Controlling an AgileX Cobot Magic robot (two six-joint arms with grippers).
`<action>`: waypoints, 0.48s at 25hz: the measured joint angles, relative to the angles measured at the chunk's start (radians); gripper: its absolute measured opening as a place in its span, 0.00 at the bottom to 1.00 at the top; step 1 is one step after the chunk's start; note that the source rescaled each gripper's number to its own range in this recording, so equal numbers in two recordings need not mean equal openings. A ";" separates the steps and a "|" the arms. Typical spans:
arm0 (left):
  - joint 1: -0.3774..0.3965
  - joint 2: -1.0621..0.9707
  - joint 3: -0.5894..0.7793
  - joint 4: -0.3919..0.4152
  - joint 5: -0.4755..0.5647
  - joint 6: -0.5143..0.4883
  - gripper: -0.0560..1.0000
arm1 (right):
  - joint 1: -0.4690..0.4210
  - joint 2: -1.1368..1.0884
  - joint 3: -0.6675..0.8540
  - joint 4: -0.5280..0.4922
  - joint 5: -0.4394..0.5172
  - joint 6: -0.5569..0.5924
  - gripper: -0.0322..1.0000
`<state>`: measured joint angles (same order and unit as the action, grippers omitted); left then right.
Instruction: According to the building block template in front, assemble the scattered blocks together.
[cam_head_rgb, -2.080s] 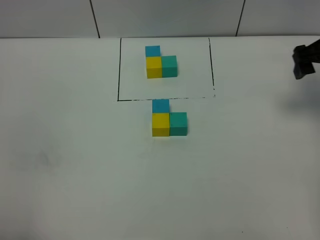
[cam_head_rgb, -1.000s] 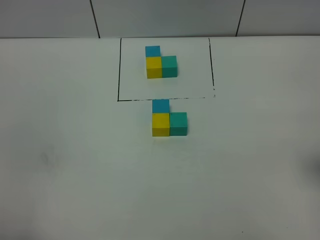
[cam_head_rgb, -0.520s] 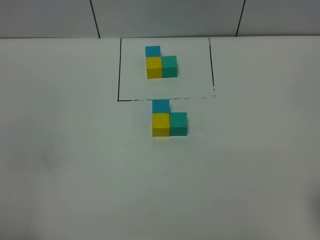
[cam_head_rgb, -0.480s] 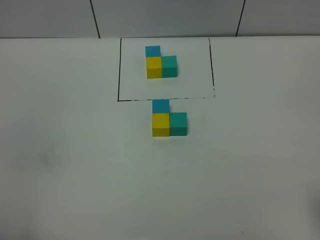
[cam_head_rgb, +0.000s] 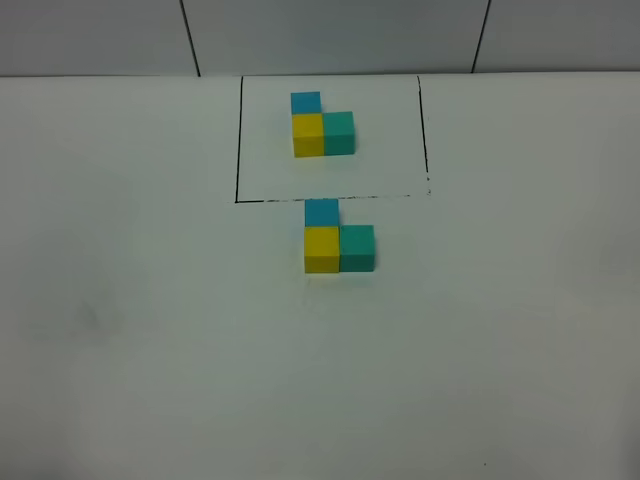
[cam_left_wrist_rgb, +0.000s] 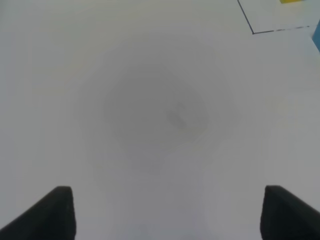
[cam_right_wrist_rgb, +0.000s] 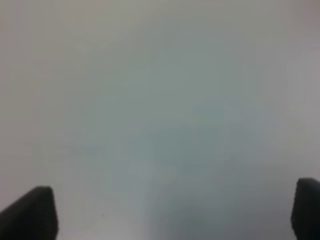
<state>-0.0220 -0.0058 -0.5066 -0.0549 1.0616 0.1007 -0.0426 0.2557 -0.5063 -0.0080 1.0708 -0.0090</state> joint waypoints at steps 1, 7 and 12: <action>0.000 0.000 0.000 0.000 0.000 0.000 0.88 | 0.008 -0.016 0.001 0.001 -0.001 0.000 0.89; 0.000 0.000 0.000 0.000 0.000 0.000 0.88 | 0.056 -0.112 0.001 0.008 -0.001 -0.026 0.88; 0.000 0.000 0.000 0.000 0.000 0.000 0.88 | 0.082 -0.202 0.001 0.008 -0.001 -0.034 0.88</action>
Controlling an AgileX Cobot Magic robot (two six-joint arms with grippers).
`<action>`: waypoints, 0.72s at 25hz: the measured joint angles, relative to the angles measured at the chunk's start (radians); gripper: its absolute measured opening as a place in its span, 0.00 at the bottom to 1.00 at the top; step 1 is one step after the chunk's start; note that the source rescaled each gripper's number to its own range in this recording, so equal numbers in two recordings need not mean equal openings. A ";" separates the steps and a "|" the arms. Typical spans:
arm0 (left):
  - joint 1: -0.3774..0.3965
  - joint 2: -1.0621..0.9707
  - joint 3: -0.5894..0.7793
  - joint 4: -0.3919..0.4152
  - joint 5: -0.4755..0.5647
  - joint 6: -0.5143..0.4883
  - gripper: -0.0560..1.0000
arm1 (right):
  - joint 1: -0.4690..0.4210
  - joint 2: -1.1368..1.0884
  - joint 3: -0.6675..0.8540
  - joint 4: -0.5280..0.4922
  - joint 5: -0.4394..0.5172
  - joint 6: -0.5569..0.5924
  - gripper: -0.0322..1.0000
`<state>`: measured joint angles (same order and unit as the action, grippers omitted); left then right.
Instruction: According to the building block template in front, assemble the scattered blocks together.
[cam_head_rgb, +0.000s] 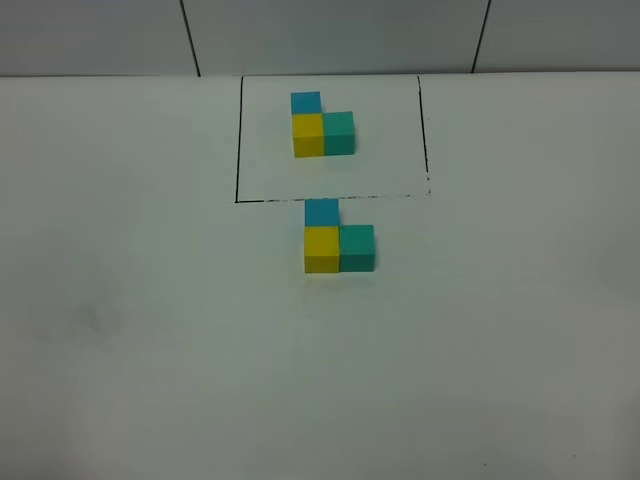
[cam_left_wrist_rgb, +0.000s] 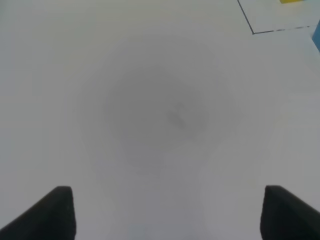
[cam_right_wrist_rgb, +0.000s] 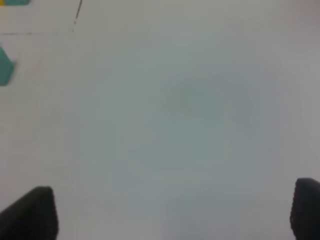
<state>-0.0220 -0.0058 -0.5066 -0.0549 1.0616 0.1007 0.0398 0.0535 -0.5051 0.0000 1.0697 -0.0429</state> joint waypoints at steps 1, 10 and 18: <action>0.000 0.000 0.000 0.000 0.000 0.000 0.88 | 0.008 -0.018 0.000 0.000 0.000 0.000 0.88; 0.000 0.001 0.000 0.000 0.000 0.000 0.88 | 0.014 -0.044 0.000 0.000 0.000 0.000 0.88; 0.000 0.001 0.000 0.000 0.000 0.000 0.88 | 0.014 -0.044 0.001 0.000 0.000 -0.001 0.87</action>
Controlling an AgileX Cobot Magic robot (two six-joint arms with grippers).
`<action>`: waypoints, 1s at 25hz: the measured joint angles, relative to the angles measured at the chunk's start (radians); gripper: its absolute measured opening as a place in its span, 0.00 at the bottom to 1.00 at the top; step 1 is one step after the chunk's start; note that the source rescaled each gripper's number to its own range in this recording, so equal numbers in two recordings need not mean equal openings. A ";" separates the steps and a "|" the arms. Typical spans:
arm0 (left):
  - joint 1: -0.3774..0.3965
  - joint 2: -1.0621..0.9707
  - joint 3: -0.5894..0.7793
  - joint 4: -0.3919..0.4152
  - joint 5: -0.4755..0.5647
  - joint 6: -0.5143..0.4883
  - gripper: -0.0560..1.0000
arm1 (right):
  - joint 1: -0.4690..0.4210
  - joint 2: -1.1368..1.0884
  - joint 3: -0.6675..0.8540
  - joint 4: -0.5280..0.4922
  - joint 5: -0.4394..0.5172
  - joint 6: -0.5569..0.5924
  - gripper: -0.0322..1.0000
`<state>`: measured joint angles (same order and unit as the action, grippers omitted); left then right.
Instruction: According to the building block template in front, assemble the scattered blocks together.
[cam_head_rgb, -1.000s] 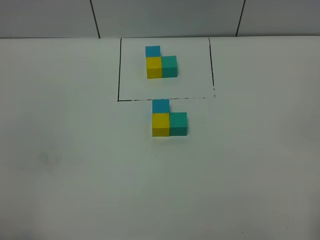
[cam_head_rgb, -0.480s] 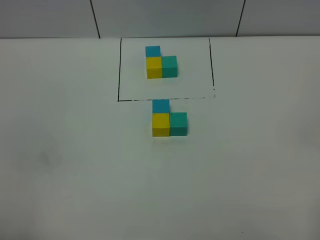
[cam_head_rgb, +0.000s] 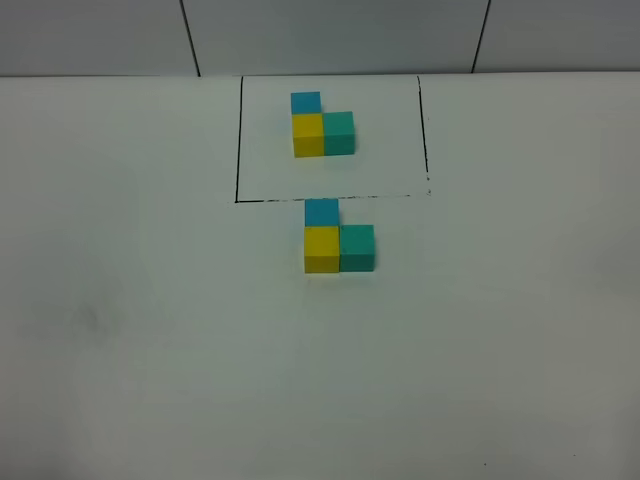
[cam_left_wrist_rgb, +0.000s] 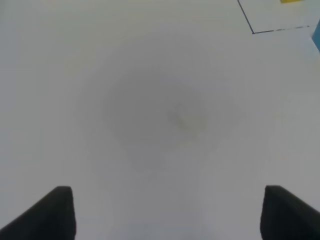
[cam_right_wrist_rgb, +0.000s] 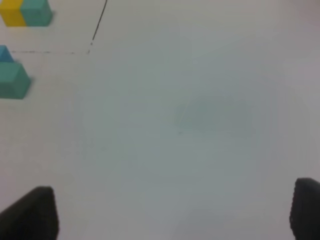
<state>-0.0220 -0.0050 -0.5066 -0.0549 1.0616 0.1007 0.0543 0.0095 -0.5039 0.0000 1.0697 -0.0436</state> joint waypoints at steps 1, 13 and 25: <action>0.000 0.000 0.000 0.000 0.000 0.000 0.88 | 0.000 0.000 0.000 0.000 0.000 0.000 0.87; 0.000 0.000 0.000 0.000 0.000 0.000 0.88 | 0.000 0.000 0.000 0.000 0.000 -0.006 0.85; 0.000 0.000 0.000 0.000 0.000 -0.002 0.88 | 0.000 0.000 0.000 0.000 0.000 -0.011 0.85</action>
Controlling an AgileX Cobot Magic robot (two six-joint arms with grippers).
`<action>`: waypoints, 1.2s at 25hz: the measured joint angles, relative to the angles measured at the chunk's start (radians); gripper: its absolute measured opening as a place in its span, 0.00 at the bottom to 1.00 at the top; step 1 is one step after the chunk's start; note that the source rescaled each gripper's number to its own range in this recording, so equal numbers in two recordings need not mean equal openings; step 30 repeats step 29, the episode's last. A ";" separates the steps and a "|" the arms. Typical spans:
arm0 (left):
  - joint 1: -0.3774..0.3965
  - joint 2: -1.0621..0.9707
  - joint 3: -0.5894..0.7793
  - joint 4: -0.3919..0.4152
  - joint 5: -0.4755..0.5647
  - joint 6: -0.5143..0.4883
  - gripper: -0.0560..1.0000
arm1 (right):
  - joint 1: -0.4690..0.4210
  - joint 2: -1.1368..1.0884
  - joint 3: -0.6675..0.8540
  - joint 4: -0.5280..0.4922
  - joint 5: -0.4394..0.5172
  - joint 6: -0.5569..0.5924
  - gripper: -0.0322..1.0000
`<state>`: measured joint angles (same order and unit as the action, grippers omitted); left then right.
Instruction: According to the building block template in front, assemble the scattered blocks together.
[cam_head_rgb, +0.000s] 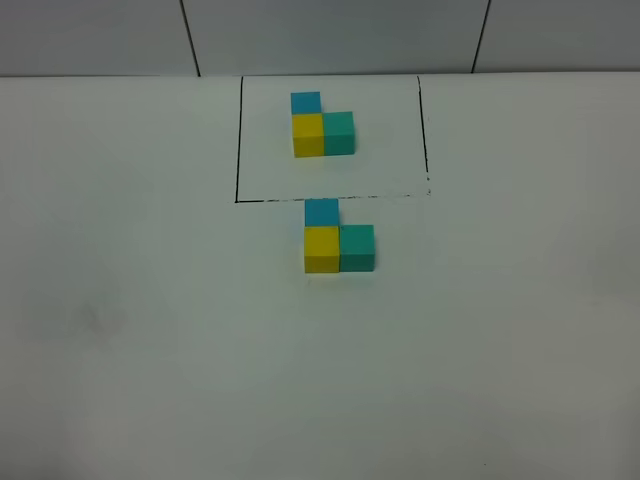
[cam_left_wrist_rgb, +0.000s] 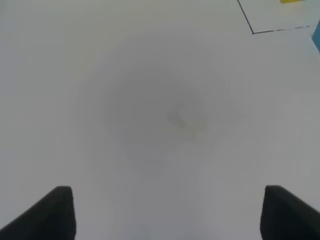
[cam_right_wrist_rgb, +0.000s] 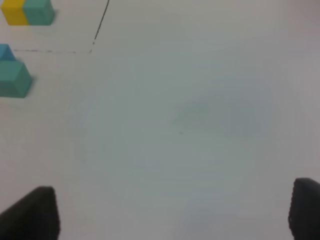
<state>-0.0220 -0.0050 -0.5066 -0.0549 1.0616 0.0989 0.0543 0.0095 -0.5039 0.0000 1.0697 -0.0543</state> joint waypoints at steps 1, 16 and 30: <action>0.000 0.000 0.000 0.000 0.000 0.001 0.88 | 0.000 0.000 0.000 0.000 0.000 -0.001 0.85; 0.000 0.000 0.000 0.000 0.000 0.001 0.88 | 0.000 0.000 0.000 0.000 0.000 -0.003 0.85; 0.000 0.000 0.000 0.000 0.000 0.001 0.88 | 0.000 0.000 0.000 0.000 0.000 -0.003 0.85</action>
